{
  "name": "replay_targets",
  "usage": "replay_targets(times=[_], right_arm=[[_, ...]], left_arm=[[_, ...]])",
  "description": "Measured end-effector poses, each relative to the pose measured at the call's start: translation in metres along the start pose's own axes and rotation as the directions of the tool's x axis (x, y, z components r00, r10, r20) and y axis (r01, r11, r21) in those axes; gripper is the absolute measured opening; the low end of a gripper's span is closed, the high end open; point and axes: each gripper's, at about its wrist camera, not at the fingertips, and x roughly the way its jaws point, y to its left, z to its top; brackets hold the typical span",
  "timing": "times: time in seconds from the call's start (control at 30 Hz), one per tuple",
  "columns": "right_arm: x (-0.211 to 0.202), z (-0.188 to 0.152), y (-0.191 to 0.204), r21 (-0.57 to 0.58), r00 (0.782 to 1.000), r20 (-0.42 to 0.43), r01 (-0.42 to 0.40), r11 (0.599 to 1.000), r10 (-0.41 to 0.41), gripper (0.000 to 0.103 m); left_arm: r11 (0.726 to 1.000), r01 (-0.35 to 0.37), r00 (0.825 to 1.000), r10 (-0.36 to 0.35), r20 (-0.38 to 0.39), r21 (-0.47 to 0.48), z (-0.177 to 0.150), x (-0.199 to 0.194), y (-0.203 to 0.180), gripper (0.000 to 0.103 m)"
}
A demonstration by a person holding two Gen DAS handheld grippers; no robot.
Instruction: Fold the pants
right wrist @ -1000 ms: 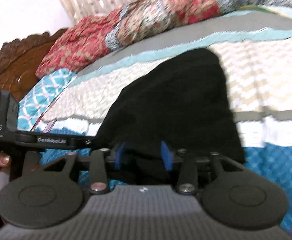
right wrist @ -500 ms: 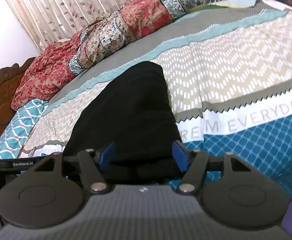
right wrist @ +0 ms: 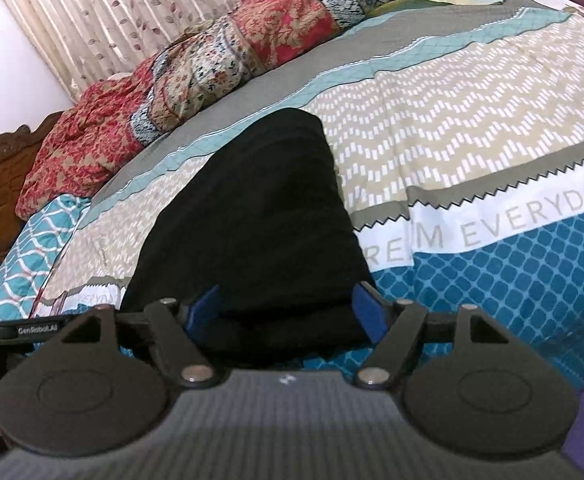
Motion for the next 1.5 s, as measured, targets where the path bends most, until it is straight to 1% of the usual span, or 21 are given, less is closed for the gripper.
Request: replay_targets(times=[0.07,0.13,0.27,0.37,0.5,0.57,0.6,0.67,0.7,0.77,0.9,1.03,1.5], right_arm=[[-0.001,-0.001,-0.002,0.017,1.000,0.001,0.008,1.000,-0.008,0.077],[0.000,-0.002,-0.004,0.035,1.000,-0.004,0.010,0.999,-0.010,0.079],[0.004,-0.004,-0.010,0.074,0.999,-0.036,0.008,0.997,-0.006,0.081],[0.008,-0.008,-0.015,0.103,0.998,-0.063,0.008,0.995,-0.002,0.084],[0.012,-0.016,-0.024,0.161,0.996,-0.093,0.010,0.987,0.005,0.084],[0.011,-0.021,-0.026,0.178,0.997,-0.079,0.004,0.984,0.010,0.086],[0.010,-0.022,-0.024,0.177,0.997,-0.072,0.003,0.984,0.010,0.087],[0.009,-0.024,-0.019,0.152,0.998,-0.065,0.013,0.988,-0.003,0.090],[0.010,-0.025,-0.017,0.138,0.998,-0.061,0.019,0.990,-0.010,0.091],[0.010,-0.029,-0.010,0.103,0.998,-0.051,0.029,0.994,-0.024,0.095],[0.015,-0.032,-0.004,0.052,0.998,-0.038,0.050,0.997,-0.048,0.098],[0.017,-0.032,-0.008,0.055,0.999,-0.029,0.028,0.998,-0.026,0.103],[0.020,-0.039,0.002,0.086,1.000,0.015,0.008,0.996,-0.009,0.103]], left_arm=[[1.000,-0.004,1.000,0.004,-0.004,0.001,-0.001,0.000,0.001,0.097],[1.000,-0.015,1.000,0.014,-0.008,-0.009,-0.003,0.001,0.002,0.103],[0.999,-0.029,0.999,0.029,-0.022,-0.022,-0.005,0.005,0.005,0.103],[0.997,-0.067,0.998,0.066,-0.025,-0.032,-0.007,0.007,0.008,0.103],[0.993,-0.095,0.994,0.092,-0.054,-0.067,-0.013,0.014,0.014,0.103],[0.988,-0.138,0.988,0.132,-0.083,-0.074,-0.016,0.019,0.015,0.103],[0.984,-0.163,0.981,0.154,-0.121,-0.069,-0.016,0.025,0.014,0.103],[0.982,-0.184,0.967,0.174,-0.184,-0.042,-0.017,0.035,0.013,0.103],[0.982,-0.189,0.965,0.182,-0.187,-0.024,-0.017,0.037,0.011,0.103],[0.981,-0.195,0.967,0.189,-0.174,-0.017,-0.019,0.035,0.008,0.103],[0.981,-0.192,0.967,0.187,-0.173,-0.014,-0.021,0.036,0.008,0.103],[0.982,-0.190,0.969,0.184,-0.166,-0.016,-0.023,0.037,0.009,0.103],[0.981,-0.194,0.972,0.190,-0.136,-0.011,-0.023,0.042,0.012,0.103]])
